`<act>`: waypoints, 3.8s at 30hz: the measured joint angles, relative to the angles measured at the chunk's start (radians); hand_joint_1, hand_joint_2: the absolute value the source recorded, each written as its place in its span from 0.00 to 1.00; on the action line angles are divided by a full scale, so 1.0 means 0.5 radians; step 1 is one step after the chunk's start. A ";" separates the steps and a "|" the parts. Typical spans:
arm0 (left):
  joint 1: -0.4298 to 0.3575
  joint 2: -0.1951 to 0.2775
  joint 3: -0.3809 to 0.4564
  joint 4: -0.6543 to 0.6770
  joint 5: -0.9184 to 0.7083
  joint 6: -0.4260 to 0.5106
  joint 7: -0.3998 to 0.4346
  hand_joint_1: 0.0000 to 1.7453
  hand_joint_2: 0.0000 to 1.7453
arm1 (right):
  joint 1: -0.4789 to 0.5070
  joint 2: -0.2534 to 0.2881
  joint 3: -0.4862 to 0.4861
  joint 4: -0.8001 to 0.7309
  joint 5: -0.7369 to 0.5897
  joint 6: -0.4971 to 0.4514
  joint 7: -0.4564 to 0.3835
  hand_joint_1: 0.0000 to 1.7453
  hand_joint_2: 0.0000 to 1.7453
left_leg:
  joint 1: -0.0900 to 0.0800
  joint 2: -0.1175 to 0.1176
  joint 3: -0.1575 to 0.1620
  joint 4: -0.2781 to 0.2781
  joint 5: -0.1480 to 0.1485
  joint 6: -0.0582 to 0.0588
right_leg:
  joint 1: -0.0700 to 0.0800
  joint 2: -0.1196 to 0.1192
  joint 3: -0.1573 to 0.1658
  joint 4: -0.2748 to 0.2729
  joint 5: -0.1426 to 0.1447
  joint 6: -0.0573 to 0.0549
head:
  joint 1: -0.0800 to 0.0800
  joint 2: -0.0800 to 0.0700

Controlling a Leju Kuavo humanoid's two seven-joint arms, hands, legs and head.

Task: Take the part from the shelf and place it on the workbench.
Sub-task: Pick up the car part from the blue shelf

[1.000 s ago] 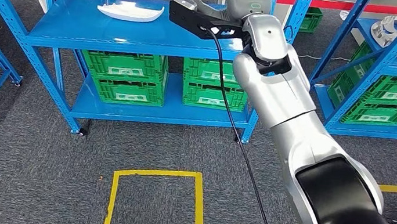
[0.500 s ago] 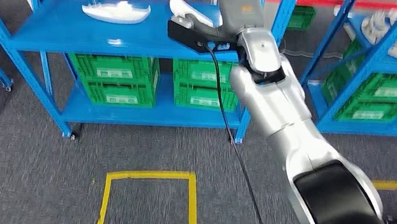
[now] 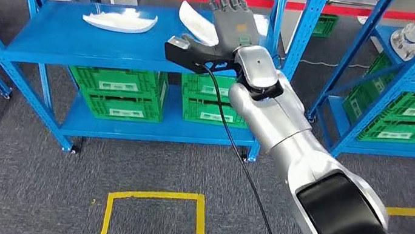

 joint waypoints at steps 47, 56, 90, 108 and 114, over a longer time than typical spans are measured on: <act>0.045 -0.038 0.055 0.020 0.040 0.001 0.012 0.00 0.00 | 0.221 -0.183 0.151 0.106 -0.152 -0.133 0.034 0.00 0.00 | -0.034 -0.080 0.425 -0.086 -0.316 0.034 | 0.114 0.063 -0.458 -0.019 0.484 -0.122 | 0.009 0.000; 0.046 -0.028 0.057 0.015 0.045 0.000 0.029 0.00 0.00 | 0.489 -0.336 0.129 -0.111 -0.189 -0.172 0.052 0.00 0.00 | 0.015 -0.024 0.075 0.355 -0.416 -0.068 | 0.053 0.055 -0.326 -0.030 0.380 -0.123 | 0.007 0.000; 0.059 -0.027 0.101 0.015 0.105 0.000 0.007 0.00 0.00 | 1.057 -0.587 -0.119 -0.533 -0.208 -0.064 0.218 0.00 0.00 | 0.021 -0.037 0.197 -0.064 -0.156 -0.004 | 0.042 0.049 -0.293 -0.012 0.313 -0.012 | 0.002 0.000; 0.058 -0.035 0.105 0.012 0.105 0.000 0.007 0.00 0.00 | 1.187 -0.642 -0.224 -0.677 -0.164 -0.052 0.255 0.00 0.00 | 0.069 -0.028 0.283 -0.086 -0.217 -0.009 | -0.049 0.027 -0.450 0.259 0.269 0.122 | 0.007 0.000; 0.056 -0.034 0.108 0.008 0.105 -0.002 0.011 0.00 0.00 | 1.218 -0.648 -0.254 -0.703 -0.161 -0.047 0.255 0.00 0.00 | 0.078 -0.020 0.306 -0.050 -0.272 -0.119 | -0.038 0.024 -0.343 0.081 0.252 0.001 | 0.008 0.000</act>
